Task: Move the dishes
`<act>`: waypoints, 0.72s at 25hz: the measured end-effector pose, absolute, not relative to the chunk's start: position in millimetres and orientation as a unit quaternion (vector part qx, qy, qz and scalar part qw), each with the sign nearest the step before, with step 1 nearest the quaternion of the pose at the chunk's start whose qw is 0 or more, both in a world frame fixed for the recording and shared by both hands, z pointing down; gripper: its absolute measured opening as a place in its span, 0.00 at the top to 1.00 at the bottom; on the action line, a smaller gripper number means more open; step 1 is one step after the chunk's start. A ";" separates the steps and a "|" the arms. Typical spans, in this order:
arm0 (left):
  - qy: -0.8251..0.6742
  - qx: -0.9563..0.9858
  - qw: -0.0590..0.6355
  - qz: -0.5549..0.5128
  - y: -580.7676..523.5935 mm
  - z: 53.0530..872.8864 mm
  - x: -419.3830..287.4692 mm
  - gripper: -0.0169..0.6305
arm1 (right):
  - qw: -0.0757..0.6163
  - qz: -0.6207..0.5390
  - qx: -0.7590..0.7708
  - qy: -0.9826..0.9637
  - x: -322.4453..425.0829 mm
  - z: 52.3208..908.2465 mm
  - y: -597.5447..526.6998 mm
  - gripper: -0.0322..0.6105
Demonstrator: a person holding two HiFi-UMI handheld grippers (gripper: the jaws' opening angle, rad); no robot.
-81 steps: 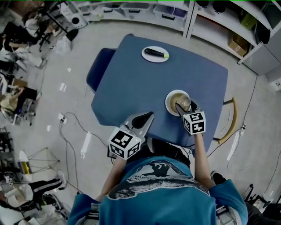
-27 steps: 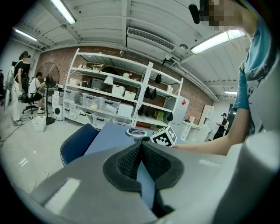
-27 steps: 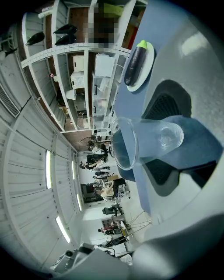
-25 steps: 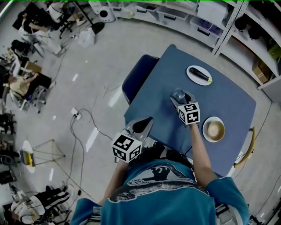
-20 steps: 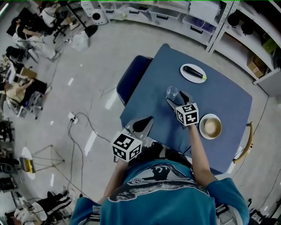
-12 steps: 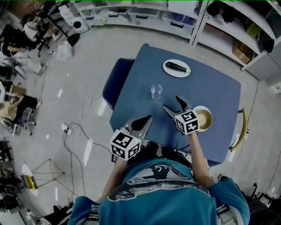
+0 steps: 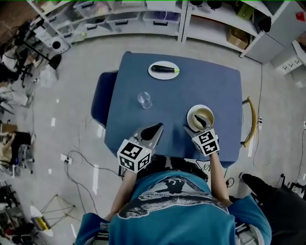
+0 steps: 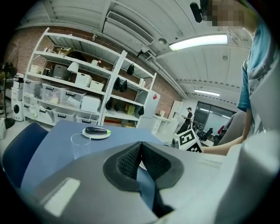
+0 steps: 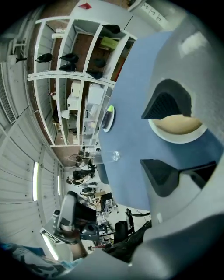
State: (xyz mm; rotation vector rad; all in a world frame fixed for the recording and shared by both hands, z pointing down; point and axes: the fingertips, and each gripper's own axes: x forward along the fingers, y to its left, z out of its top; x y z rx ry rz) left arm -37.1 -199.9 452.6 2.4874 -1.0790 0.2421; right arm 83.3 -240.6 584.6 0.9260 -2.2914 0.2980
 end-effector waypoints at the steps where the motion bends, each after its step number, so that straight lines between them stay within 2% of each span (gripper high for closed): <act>1: -0.384 0.895 0.208 0.087 -200.7 452.8 -32.0 0.95 | 0.329 0.113 0.357 -0.867 93.1 590.0 -238.3 0.51; 6: -0.367 0.902 0.209 0.090 -203.7 452.4 -8.1 0.95 | 0.401 0.097 0.350 -0.841 128.8 613.7 -229.9 0.58; 9: -0.361 0.904 0.210 0.092 -204.2 453.3 1.8 0.95 | 0.446 0.067 0.332 -0.829 139.4 621.6 -227.9 0.69; 14: -0.362 0.903 0.213 0.093 -205.4 456.5 9.4 0.95 | 0.459 0.031 0.316 -0.830 141.5 622.8 -227.2 0.90; 18: -0.366 0.901 0.214 0.093 -207.9 456.0 16.6 0.95 | 0.464 0.011 0.305 -0.831 147.4 616.2 -226.5 0.92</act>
